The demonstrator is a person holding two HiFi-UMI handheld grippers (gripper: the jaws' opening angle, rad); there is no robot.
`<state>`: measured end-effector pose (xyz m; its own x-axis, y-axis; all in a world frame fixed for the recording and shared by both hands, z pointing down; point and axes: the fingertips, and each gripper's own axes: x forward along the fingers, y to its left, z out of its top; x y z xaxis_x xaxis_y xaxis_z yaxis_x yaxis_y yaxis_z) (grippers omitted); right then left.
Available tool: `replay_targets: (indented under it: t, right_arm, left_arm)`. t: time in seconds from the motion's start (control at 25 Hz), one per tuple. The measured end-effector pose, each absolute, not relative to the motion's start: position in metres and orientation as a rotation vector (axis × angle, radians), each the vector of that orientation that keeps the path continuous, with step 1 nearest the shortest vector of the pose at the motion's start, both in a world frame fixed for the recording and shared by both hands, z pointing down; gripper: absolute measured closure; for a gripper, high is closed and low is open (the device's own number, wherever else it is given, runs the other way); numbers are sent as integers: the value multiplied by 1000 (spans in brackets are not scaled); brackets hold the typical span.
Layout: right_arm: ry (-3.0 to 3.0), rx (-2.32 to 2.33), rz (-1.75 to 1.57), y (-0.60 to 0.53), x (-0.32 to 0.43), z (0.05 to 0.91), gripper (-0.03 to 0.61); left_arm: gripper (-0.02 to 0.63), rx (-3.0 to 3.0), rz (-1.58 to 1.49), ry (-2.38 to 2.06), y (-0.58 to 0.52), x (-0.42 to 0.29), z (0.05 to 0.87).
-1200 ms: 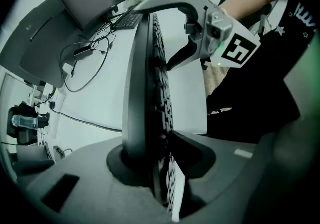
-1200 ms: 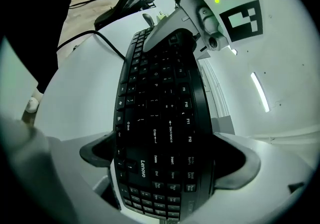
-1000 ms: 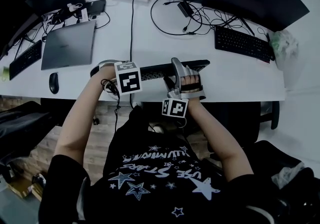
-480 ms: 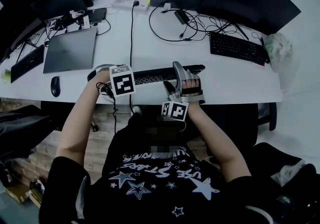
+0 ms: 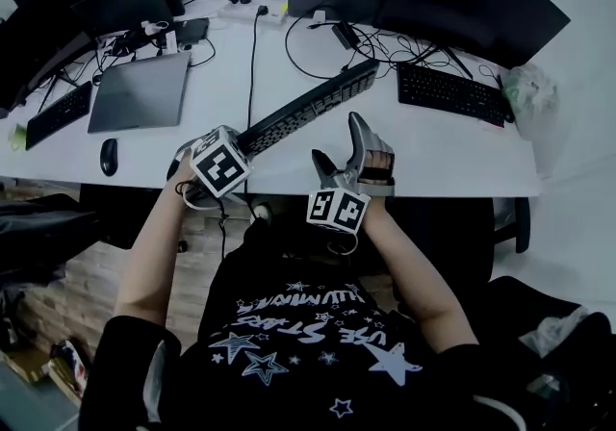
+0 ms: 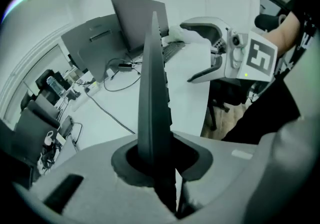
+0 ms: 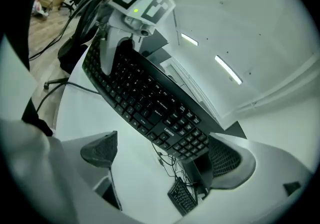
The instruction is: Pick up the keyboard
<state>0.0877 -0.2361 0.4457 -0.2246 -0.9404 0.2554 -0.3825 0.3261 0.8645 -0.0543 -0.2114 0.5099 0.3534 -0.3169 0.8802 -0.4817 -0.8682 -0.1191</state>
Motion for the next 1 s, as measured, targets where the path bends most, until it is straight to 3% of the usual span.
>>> replay_targets:
  t: [0.36, 0.76, 0.8, 1.0]
  right_arm:
    - [-1901, 1369, -660, -213, 117, 414, 35]
    - [-1948, 1578, -542, -189, 153, 402, 545]
    - [-1968, 1577, -509, -188, 154, 405, 569]
    - [-2193, 1525, -143, -183, 157, 429, 571]
  left_arm:
    - [528, 2451, 1162, -1041, -178, -29, 472]
    - [528, 2403, 860, -1185, -123, -10, 456]
    - [528, 2395, 837, -1189, -119, -9, 457]
    - [528, 2361, 773, -1195, -103, -9, 461]
